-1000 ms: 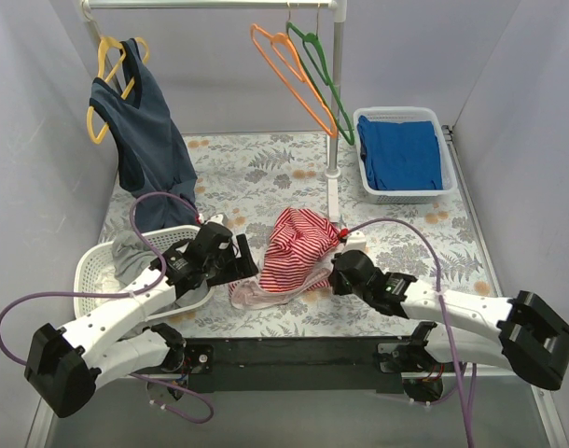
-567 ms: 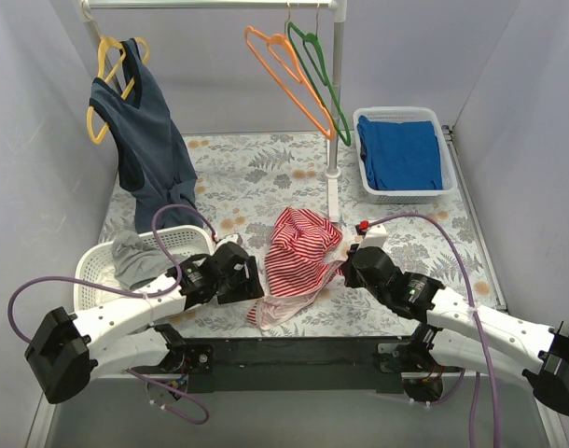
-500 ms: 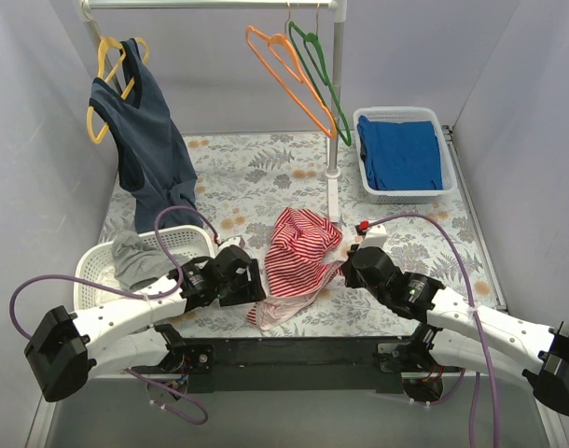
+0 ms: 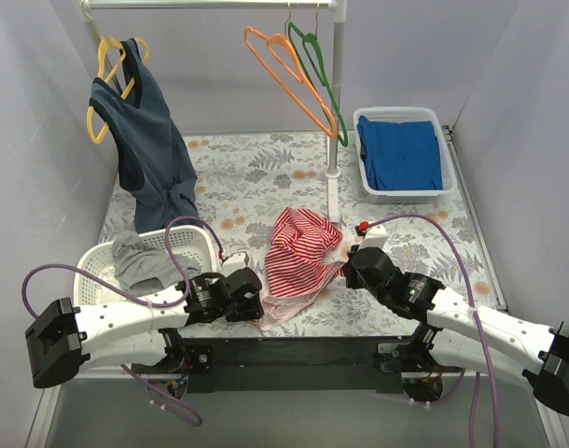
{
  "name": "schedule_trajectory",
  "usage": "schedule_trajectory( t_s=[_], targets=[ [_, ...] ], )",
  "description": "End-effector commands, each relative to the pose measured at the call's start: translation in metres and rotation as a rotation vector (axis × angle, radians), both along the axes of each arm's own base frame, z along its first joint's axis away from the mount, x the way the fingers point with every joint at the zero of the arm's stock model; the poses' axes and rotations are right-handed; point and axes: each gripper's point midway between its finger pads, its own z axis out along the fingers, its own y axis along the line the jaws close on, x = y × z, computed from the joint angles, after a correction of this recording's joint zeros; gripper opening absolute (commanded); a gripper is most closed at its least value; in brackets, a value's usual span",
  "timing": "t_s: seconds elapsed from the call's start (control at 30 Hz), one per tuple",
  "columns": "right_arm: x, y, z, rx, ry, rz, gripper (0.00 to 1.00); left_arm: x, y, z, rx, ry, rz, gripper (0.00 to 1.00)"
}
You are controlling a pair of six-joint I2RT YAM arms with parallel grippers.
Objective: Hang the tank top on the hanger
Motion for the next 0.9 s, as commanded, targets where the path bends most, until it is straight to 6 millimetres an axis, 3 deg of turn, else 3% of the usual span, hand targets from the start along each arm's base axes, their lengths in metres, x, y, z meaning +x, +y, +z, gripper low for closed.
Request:
schedule_trajectory(
  t_s=[0.0,0.13,0.17,0.27,0.3,0.37,0.4,0.47,0.5,0.53,0.57,0.6,0.63,0.7,0.73,0.83,0.87],
  targets=[
    [0.011,0.005,0.031,0.026,-0.076,0.002,0.01,0.023,0.009,-0.001,0.066,-0.100,0.097,0.27],
    [0.018,0.013,0.071,0.060,-0.150,0.037,0.01,0.051,0.006,0.025,0.120,-0.224,0.128,0.02],
    [0.021,0.016,0.090,0.073,-0.184,0.046,0.01,0.059,-0.003,0.044,0.097,-0.259,0.130,0.00],
    [0.023,0.017,0.119,0.090,-0.229,0.055,0.01,0.076,-0.003,0.083,0.103,-0.358,0.143,0.00],
    [0.025,0.018,0.144,0.113,-0.266,0.064,0.01,0.084,-0.008,0.114,0.088,-0.409,0.137,0.00],
    [0.026,0.021,0.168,0.137,-0.302,0.079,0.01,0.096,-0.010,0.160,0.053,-0.497,0.153,0.00],
    [0.027,0.023,0.197,0.170,-0.347,0.090,0.01,0.107,-0.013,0.209,0.015,-0.587,0.171,0.00],
    [0.027,0.026,0.226,0.195,-0.394,0.107,0.01,0.117,-0.014,0.254,-0.010,-0.674,0.179,0.00],
    [0.028,0.029,0.255,0.227,-0.433,0.118,0.01,0.124,-0.011,0.283,-0.029,-0.735,0.219,0.00],
    [0.029,0.028,0.272,0.223,-0.468,0.132,0.01,0.128,-0.008,0.325,-0.059,-0.806,0.221,0.00],
    [0.029,0.028,0.286,0.227,-0.491,0.134,0.01,0.130,-0.007,0.349,-0.080,-0.851,0.228,0.00],
    [0.033,0.031,0.295,0.218,-0.504,0.135,0.01,0.135,-0.006,0.387,-0.143,-0.925,0.265,0.00],
    [0.031,0.025,0.329,0.235,-0.564,0.132,0.01,0.136,-0.002,0.406,-0.127,-0.981,0.250,0.00],
    [0.035,0.021,0.354,0.230,-0.612,0.112,0.01,0.140,-0.005,0.443,-0.186,-1.068,0.268,0.00],
    [0.033,0.014,0.380,0.257,-0.656,0.097,0.01,0.139,0.001,0.469,-0.222,-1.107,0.291,0.00],
    [0.036,0.003,0.411,0.235,-0.726,0.059,0.01,0.143,-0.002,0.502,-0.218,-1.188,0.286,0.00],
    [0.035,-0.005,0.430,0.238,-0.768,0.039,0.01,0.140,0.002,0.521,-0.239,-1.224,0.291,0.00]
  ],
)
